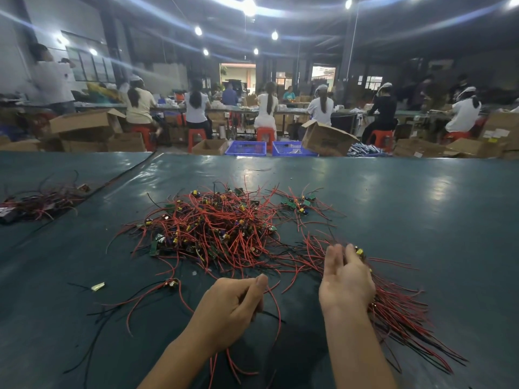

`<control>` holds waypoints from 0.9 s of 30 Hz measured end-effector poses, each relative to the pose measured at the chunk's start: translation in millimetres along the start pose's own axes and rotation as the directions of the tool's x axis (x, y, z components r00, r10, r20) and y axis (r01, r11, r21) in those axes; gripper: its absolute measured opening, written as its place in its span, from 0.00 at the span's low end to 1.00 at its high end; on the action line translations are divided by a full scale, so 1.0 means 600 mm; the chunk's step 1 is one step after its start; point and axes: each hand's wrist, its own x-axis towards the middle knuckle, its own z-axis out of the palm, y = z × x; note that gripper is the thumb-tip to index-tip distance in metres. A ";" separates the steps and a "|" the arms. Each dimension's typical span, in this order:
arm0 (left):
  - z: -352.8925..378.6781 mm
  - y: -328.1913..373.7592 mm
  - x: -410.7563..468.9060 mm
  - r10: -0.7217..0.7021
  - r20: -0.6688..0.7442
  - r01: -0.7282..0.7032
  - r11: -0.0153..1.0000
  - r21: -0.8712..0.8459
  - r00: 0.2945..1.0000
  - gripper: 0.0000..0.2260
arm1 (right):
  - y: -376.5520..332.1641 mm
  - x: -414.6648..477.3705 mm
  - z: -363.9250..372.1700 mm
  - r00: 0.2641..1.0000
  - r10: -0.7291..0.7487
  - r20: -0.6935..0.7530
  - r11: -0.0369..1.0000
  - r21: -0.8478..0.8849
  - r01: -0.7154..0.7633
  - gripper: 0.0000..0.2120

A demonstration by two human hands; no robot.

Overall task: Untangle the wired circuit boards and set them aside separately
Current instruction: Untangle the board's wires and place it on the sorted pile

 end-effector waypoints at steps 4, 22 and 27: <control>-0.001 0.001 0.000 -0.002 0.010 0.001 1.000 0.009 1.000 0.28 | 0.019 -0.009 0.001 0.995 -0.074 -0.061 0.937 -0.345 0.049 0.25; -0.040 -0.092 0.006 -0.298 -0.230 0.377 0.737 0.562 0.926 0.15 | 0.157 -0.008 -0.029 0.664 0.301 0.684 -0.404 -0.539 0.739 0.19; -0.054 -0.081 0.007 -0.196 -0.337 0.333 0.844 0.420 0.921 0.22 | 0.158 -0.002 -0.024 0.643 0.352 0.681 -0.567 -0.391 0.725 0.13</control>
